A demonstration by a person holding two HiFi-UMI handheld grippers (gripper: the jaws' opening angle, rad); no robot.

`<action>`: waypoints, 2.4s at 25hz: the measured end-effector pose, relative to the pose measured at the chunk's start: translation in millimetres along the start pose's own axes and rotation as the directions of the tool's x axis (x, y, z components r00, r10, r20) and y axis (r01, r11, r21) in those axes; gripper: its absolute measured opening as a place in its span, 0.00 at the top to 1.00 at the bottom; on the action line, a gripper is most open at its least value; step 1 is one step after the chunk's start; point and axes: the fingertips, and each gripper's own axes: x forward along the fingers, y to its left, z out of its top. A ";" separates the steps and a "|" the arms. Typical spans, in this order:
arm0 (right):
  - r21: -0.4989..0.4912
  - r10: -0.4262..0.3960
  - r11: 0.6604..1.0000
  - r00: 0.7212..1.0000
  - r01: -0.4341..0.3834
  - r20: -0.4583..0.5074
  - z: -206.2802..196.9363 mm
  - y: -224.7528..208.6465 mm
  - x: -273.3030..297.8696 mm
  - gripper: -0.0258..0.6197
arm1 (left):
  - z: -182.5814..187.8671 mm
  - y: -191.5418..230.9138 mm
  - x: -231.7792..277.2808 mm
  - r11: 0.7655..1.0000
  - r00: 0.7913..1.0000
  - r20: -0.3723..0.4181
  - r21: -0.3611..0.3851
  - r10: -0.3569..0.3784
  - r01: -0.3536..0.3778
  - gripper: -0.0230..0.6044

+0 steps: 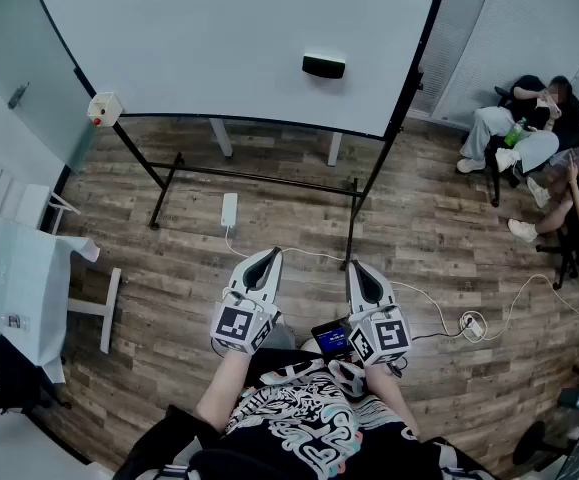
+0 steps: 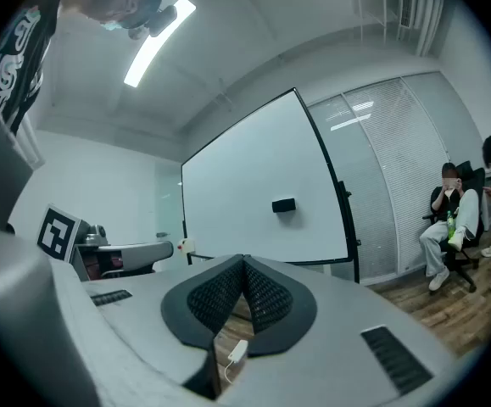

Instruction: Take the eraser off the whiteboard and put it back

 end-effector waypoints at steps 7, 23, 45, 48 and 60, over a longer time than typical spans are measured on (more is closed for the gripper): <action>0.008 -0.028 1.000 1.000 0.028 -0.001 1.9 -12.5 -8.5 0.94 | 8.4 7.0 -4.2 0.998 0.999 0.030 -0.050 0.030 -0.029 0.95; -0.006 -0.029 1.000 0.999 0.030 0.043 7.1 -16.7 -11.8 0.94 | 3.2 -0.4 1.4 0.999 0.999 -0.001 0.023 0.039 -0.039 0.95; -0.019 -0.110 0.994 0.994 0.110 0.001 5.8 -111.9 164.9 0.94 | -10.3 113.1 182.2 0.996 0.998 -0.068 0.085 0.008 -0.002 0.95; -0.025 -0.124 0.992 0.992 0.124 -0.002 8.2 -123.9 193.8 0.94 | -4.4 126.1 207.4 0.995 0.997 -0.051 0.088 -0.050 0.054 0.95; -0.022 -0.149 0.989 0.988 0.148 -0.050 -0.5 -137.1 276.5 0.94 | -11.8 186.4 273.1 0.990 0.990 -0.093 0.078 -0.108 0.116 0.95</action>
